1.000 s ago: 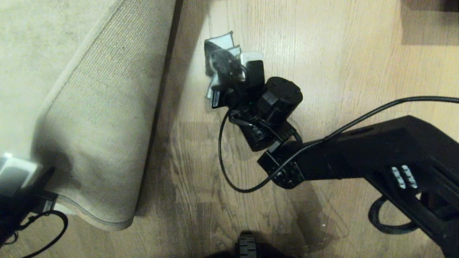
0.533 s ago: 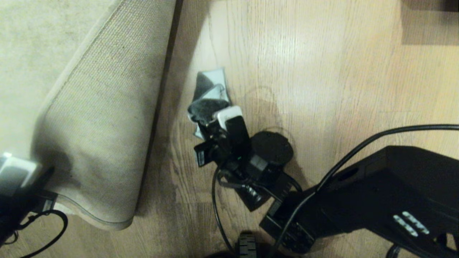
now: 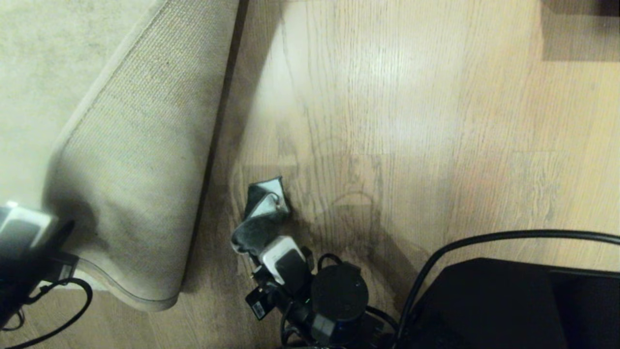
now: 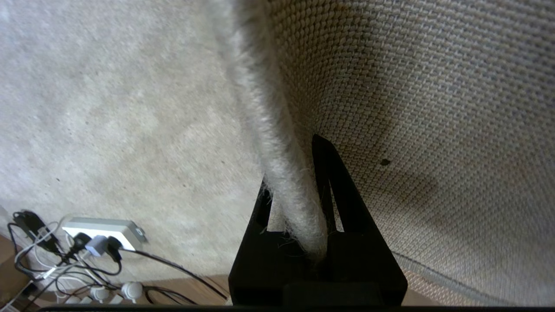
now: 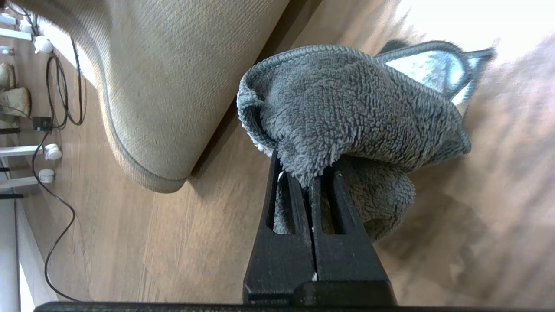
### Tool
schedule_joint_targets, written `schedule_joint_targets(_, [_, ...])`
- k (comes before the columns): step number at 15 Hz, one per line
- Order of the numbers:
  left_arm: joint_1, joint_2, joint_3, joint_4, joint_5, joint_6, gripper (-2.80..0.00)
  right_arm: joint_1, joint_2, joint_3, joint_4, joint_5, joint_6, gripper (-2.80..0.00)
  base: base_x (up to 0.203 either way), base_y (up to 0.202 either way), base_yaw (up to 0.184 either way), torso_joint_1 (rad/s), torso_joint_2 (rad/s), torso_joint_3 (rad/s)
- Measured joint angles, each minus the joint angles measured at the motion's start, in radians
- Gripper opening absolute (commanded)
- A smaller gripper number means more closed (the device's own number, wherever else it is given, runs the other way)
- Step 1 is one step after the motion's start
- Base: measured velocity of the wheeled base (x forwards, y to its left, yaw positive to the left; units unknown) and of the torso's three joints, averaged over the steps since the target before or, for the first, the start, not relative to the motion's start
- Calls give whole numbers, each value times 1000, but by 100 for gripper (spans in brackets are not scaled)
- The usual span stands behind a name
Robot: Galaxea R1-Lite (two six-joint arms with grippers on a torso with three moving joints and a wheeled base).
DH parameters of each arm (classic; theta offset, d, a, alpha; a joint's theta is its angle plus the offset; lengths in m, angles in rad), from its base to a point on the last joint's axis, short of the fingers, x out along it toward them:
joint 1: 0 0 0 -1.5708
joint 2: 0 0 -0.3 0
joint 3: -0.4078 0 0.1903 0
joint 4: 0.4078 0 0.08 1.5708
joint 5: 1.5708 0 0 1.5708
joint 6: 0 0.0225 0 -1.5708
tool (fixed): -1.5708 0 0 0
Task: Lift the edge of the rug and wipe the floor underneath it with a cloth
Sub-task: Wipe the floor under the carpet with a rag
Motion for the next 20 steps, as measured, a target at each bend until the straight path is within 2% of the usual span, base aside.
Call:
schedule_joint_targets(8, [-24,40,-113,1,8,-16,-280,-30,146,-186,2,3,7,-280,0,0,0,0,0,0])
schedule_joint_targets(15, [-73,46,-171,1,43,-42,-280,-136,249,-435,5,1,7,-280,0,0,0,0,0,0])
schedule_joint_targets(20, [-86,47,-180,0,46,-42,-280,-230,284,-688,88,1,-22,-280,0,0,0,0,0,0])
